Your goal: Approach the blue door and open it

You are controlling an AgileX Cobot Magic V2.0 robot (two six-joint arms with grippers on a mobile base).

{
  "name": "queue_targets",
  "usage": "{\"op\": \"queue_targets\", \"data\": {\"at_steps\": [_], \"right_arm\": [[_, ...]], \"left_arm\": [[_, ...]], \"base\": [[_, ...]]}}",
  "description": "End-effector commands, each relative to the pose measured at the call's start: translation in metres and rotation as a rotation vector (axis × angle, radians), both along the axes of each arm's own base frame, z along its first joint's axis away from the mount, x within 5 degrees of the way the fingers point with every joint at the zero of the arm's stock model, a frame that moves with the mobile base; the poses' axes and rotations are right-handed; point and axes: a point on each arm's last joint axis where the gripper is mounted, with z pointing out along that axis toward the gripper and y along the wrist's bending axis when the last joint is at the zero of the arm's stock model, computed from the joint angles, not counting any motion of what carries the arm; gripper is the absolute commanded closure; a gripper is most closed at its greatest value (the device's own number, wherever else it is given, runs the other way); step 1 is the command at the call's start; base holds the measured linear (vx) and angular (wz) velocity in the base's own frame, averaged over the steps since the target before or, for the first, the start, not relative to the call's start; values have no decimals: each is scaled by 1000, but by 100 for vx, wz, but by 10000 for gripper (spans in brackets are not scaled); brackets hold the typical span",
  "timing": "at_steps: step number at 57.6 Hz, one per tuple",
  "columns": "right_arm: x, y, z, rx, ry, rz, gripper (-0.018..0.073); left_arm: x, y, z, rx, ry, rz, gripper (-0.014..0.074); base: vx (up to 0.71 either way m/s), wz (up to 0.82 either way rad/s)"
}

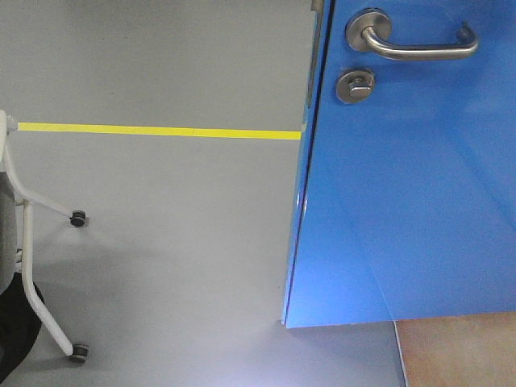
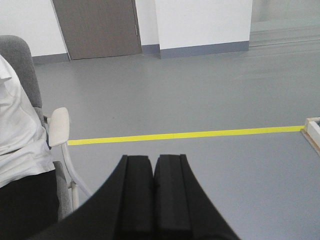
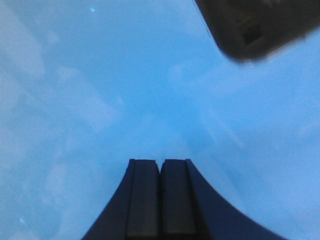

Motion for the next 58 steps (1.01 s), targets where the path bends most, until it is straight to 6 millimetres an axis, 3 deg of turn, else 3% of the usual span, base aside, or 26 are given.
{"op": "queue_targets", "data": {"at_steps": [1, 10, 24, 31, 49, 50, 51, 58], "right_arm": [[-27, 2, 16, -15, -110, -29, 557], [-63, 4, -13, -109, -44, -47, 557], [-123, -3, -76, -569, 33, -114, 557], [-149, 2, -112, -582, -3, -112, 557], [-210, 15, -199, -566, -364, -171, 557], [-213, 16, -205, -561, -367, -171, 557], [-232, 18, -253, -494, -314, -168, 557], [-240, 19, -254, -511, -335, -171, 557]], "left_arm": [[1, -1, 7, -10, -88, -6, 526], [1, -1, 7, -10, -88, -6, 526], [1, -1, 7, -10, -88, -6, 526], [1, -1, 7, -10, -88, -6, 526], [1, -1, 7, -10, -88, -6, 526], [1, -1, 7, -10, -88, -6, 526], [1, -1, 7, -10, -88, -6, 526], [1, -1, 7, -10, -88, -6, 526]], "base": [[0, 0], [0, 0], [0, 0], [0, 0], [0, 0], [0, 0], [0, 0], [0, 0]]}}
